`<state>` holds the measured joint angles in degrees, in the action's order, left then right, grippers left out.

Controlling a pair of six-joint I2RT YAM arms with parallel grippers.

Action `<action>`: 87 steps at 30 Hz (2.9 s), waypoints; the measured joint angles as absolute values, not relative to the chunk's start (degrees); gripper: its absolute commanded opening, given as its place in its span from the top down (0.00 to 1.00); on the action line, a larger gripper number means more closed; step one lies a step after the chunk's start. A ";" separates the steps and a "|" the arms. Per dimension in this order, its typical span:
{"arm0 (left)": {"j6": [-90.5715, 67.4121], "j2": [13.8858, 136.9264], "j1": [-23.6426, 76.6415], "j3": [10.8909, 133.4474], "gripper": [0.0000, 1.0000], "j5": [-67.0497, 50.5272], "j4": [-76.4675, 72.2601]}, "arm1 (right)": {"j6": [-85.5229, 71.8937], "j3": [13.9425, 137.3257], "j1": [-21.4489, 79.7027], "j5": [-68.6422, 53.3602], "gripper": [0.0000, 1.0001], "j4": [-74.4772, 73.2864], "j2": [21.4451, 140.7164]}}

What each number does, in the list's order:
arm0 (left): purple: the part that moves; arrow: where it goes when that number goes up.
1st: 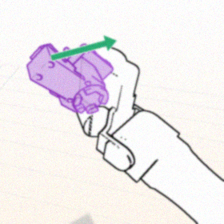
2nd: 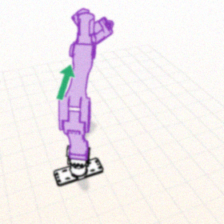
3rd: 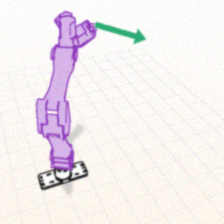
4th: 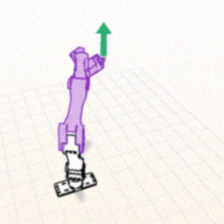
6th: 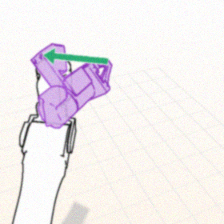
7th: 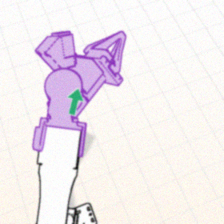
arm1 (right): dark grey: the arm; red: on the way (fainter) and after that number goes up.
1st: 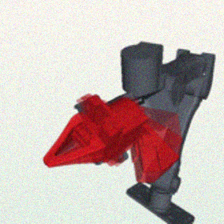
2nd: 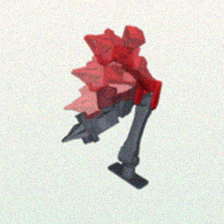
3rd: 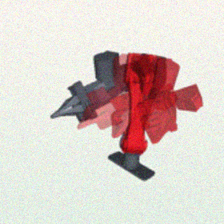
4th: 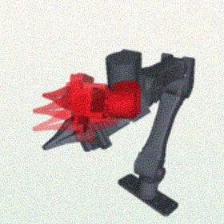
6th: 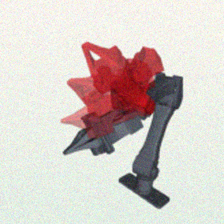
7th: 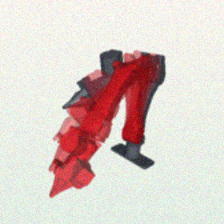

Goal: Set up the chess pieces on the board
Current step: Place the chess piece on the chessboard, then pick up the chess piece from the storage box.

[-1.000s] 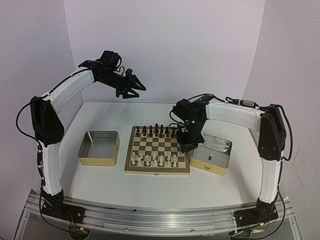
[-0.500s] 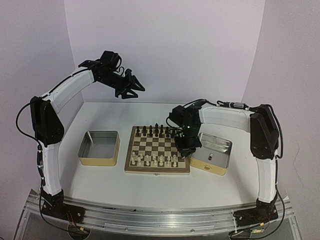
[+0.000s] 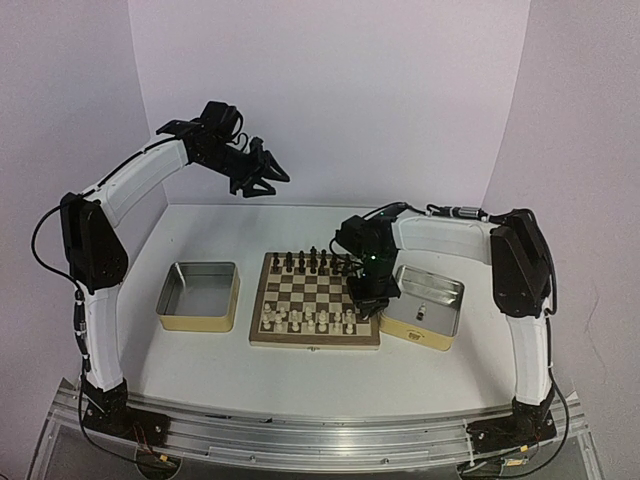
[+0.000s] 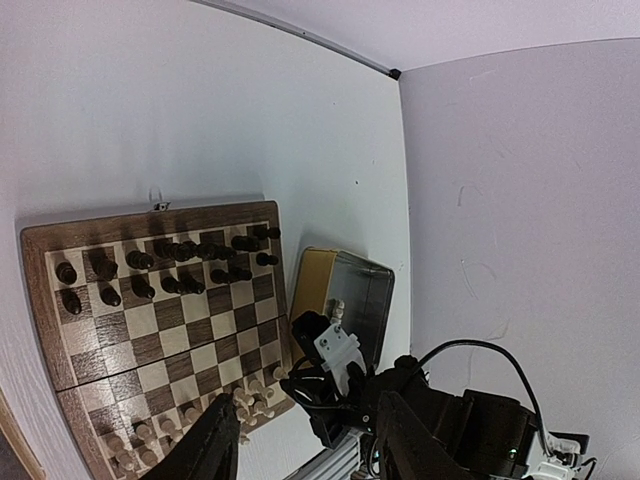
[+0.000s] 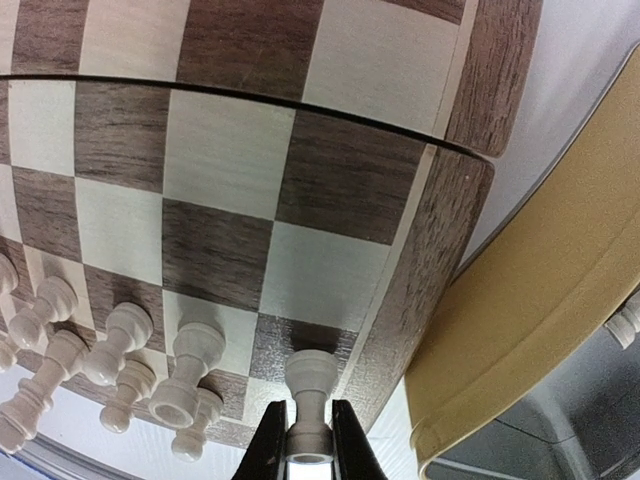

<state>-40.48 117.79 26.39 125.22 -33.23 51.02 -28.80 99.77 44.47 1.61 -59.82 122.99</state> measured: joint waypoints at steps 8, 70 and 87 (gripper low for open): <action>-40.47 117.71 26.39 125.12 0.54 -33.22 51.00 | -28.80 99.78 44.47 1.25 1.00 -59.82 123.39; -40.74 116.99 26.62 122.92 0.54 -32.98 49.01 | -33.18 95.60 36.57 13.71 0.59 -59.24 106.82; -40.95 117.01 28.90 121.84 0.54 -34.33 47.48 | -34.54 82.24 22.80 4.07 0.62 -52.68 112.49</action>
<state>-40.95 117.01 28.90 121.84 -34.33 47.48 -34.54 82.24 22.80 4.07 -52.68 112.49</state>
